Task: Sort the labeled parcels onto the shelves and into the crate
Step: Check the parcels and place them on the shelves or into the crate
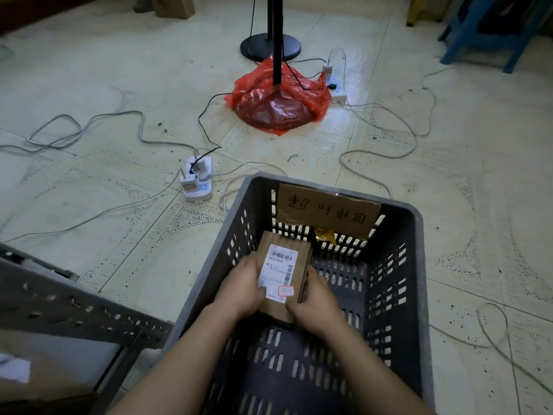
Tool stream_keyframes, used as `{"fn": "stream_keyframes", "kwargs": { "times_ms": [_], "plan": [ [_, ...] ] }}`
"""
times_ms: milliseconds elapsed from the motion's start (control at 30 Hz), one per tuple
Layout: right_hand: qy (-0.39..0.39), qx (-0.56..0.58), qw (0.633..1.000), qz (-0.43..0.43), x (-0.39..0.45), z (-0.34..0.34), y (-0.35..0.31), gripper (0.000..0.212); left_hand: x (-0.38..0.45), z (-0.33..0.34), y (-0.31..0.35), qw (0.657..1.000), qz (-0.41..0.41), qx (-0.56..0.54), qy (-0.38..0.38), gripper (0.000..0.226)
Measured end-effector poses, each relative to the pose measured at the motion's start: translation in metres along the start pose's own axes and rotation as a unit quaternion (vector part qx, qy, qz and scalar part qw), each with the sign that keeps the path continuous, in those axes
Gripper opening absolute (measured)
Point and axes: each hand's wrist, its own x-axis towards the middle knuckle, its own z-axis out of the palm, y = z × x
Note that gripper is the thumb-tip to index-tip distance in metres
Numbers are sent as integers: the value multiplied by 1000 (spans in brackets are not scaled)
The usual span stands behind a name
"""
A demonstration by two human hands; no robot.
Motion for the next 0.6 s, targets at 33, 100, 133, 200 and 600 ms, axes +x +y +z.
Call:
{"fn": "stream_keyframes", "kwargs": {
  "times_ms": [33,100,133,200,600],
  "plan": [
    [11,2,1000,-8,-6,-11,-10,77,-6,-12,8,1000,3,-11,9,62],
    [25,-4,1000,-18,-18,-27,-24,73,-18,-27,20,999,8,-33,21,61],
    [28,-7,999,-22,-30,-42,-38,71,-29,-41,30,998,12,-44,31,62],
    [33,-11,999,-22,-54,-72,-66,71,-51,-70,51,996,12,-67,52,64],
    [104,5,990,-96,-248,-285,-299,67,-239,-326,228,960,32,-239,144,45]
  ]
}}
